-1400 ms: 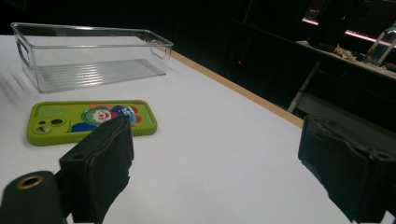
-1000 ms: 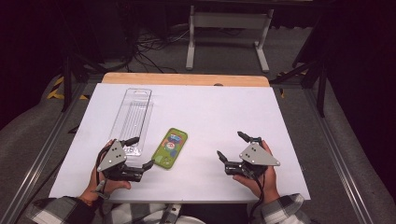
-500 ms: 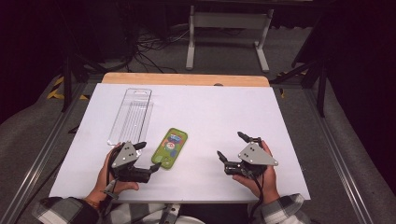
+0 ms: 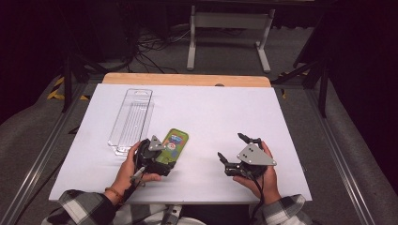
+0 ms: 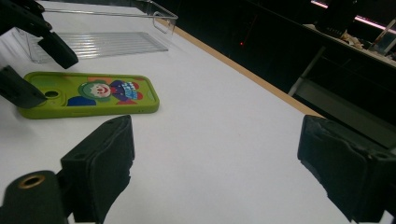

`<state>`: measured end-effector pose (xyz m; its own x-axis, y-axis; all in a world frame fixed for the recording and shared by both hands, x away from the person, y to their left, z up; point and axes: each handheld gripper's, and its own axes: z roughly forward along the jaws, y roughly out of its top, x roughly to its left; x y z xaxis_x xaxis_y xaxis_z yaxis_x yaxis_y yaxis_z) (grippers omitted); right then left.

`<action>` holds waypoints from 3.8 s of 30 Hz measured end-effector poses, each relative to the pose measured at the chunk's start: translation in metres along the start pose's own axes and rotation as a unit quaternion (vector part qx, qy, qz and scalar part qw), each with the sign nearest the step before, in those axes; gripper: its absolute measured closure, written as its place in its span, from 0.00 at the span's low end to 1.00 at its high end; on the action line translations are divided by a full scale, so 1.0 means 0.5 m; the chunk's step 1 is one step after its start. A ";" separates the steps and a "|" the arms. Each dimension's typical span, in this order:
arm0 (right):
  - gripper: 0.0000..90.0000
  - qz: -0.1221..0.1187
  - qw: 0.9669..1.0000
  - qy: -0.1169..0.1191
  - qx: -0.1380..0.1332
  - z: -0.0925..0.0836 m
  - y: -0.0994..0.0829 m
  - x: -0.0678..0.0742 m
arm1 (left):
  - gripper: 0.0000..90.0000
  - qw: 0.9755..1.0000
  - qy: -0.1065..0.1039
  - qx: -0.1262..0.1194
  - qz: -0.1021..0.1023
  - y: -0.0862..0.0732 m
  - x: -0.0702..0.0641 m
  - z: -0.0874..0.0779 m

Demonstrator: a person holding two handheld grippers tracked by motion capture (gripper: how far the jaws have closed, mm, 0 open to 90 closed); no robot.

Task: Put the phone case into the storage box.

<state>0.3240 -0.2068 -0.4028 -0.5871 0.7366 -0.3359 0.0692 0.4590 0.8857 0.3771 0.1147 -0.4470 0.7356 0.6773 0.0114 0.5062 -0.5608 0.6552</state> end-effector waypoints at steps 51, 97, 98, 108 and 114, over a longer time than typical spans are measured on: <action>0.13 -0.038 0.999 0.035 0.016 0.014 0.000 0.014 | 0.18 0.998 0.007 0.009 0.061 0.009 -0.010 -0.001; 0.09 -0.207 0.946 0.216 0.126 0.118 0.104 0.105 | 0.18 0.971 -0.046 0.017 0.233 0.024 -0.035 -0.083; 0.09 -0.207 0.945 0.217 0.128 0.119 0.105 0.107 | 0.18 0.969 -0.049 0.019 0.242 0.025 -0.036 -0.085; 0.08 -0.231 0.933 0.239 0.139 0.137 0.116 0.135 | 0.18 0.956 -0.061 0.020 0.285 0.033 -0.055 -0.094; 0.08 -0.248 0.924 0.252 0.143 0.145 0.119 0.140 | 0.18 0.951 -0.068 0.020 0.301 0.035 -0.061 -0.104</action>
<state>0.3454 -0.0918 -0.3968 -0.9003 0.1082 -0.4217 -0.1416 0.8432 0.5186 0.3403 0.1092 -0.3968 0.9474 0.1626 0.2757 -0.0097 -0.8465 0.5324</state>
